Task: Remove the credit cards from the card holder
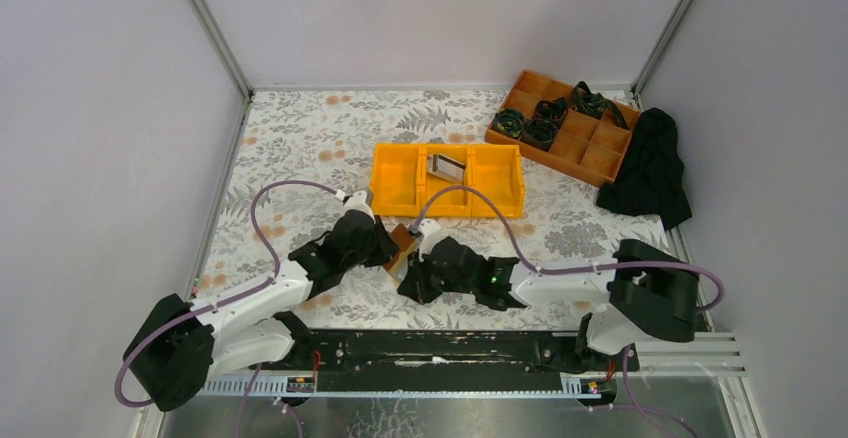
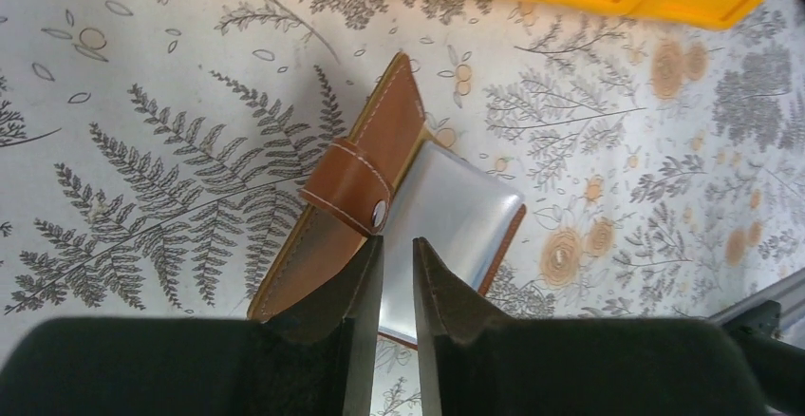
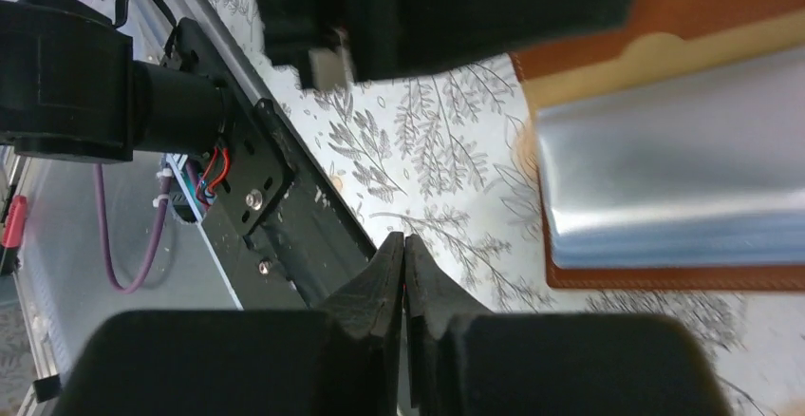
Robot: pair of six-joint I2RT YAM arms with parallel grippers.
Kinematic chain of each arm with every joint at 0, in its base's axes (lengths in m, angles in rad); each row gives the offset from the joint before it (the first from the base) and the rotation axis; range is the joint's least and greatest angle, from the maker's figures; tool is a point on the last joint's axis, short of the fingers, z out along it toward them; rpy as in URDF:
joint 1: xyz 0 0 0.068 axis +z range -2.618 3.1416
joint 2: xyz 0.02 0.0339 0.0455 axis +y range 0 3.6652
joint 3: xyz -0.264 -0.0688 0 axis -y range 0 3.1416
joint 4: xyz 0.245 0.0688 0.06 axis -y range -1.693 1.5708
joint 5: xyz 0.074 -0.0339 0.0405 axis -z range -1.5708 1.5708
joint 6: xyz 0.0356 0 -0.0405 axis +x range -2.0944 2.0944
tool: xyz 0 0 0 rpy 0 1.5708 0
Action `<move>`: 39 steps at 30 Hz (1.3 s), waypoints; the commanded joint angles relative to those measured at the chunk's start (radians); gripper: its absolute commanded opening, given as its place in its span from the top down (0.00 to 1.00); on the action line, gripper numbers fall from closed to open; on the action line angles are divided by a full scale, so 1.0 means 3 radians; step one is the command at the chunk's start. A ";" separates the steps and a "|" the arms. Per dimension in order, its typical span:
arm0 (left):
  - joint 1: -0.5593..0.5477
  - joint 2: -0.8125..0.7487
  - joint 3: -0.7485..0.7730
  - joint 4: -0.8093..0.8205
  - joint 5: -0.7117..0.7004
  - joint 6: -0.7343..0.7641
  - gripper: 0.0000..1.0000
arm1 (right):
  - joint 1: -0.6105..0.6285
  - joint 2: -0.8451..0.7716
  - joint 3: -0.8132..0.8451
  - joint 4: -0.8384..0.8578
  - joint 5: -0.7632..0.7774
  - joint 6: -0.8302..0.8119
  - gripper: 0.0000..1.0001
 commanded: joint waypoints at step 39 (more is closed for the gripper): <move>0.0025 0.0151 -0.0352 0.0296 -0.0269 -0.0162 0.72 | -0.0418 -0.0385 -0.0438 0.0271 0.0346 0.0265 0.91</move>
